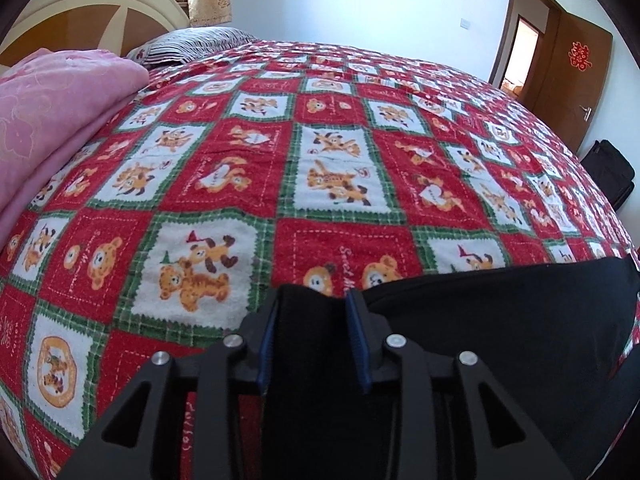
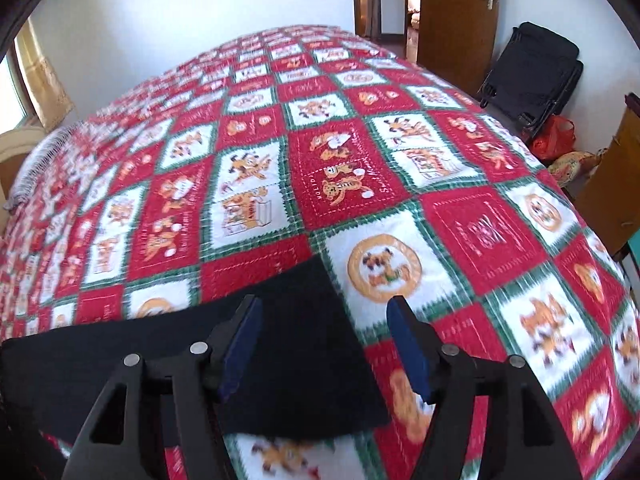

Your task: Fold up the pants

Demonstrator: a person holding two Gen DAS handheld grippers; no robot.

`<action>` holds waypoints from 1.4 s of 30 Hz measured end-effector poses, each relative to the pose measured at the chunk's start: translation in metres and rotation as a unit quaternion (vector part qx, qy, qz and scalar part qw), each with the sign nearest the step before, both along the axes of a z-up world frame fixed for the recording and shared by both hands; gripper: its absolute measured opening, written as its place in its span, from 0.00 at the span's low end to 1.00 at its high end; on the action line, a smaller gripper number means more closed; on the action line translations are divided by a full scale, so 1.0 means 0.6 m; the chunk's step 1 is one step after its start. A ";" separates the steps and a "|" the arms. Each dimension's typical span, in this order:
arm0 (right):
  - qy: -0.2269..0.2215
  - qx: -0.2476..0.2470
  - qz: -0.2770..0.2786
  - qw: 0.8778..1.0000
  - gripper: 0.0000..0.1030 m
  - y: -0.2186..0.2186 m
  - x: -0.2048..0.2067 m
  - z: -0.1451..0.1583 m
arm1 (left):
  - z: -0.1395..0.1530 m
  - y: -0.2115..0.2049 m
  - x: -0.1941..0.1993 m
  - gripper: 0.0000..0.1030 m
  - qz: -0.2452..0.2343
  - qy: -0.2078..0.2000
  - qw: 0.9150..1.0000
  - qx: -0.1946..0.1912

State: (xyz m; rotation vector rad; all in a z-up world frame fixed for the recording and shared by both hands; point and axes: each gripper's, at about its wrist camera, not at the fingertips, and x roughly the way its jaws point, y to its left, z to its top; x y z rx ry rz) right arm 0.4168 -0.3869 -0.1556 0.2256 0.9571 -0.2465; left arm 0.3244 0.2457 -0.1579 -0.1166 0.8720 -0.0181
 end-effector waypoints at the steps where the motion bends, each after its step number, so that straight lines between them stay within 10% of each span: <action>1: 0.002 0.000 0.001 1.000 0.64 -0.002 0.010 -0.005 | -0.001 -0.002 0.001 0.34 -0.002 0.001 1.000 0.000; 8: 0.019 0.046 0.017 0.999 0.60 -0.017 0.063 -0.050 | -0.007 -0.003 0.005 0.17 -0.013 0.006 1.000 -0.018; 10: 0.017 0.057 0.028 0.998 0.23 -0.012 0.064 -0.051 | -0.005 -0.009 0.005 0.14 -0.019 0.006 1.000 -0.010; 12: 0.017 0.060 0.036 0.997 0.10 -0.008 0.060 -0.049 | -0.003 -0.012 0.006 0.14 -0.019 0.007 1.000 -0.004; 42: -0.236 0.038 0.100 0.966 0.07 0.023 -0.311 0.171 | 0.113 0.024 -0.179 0.13 -0.053 -0.147 0.978 -0.141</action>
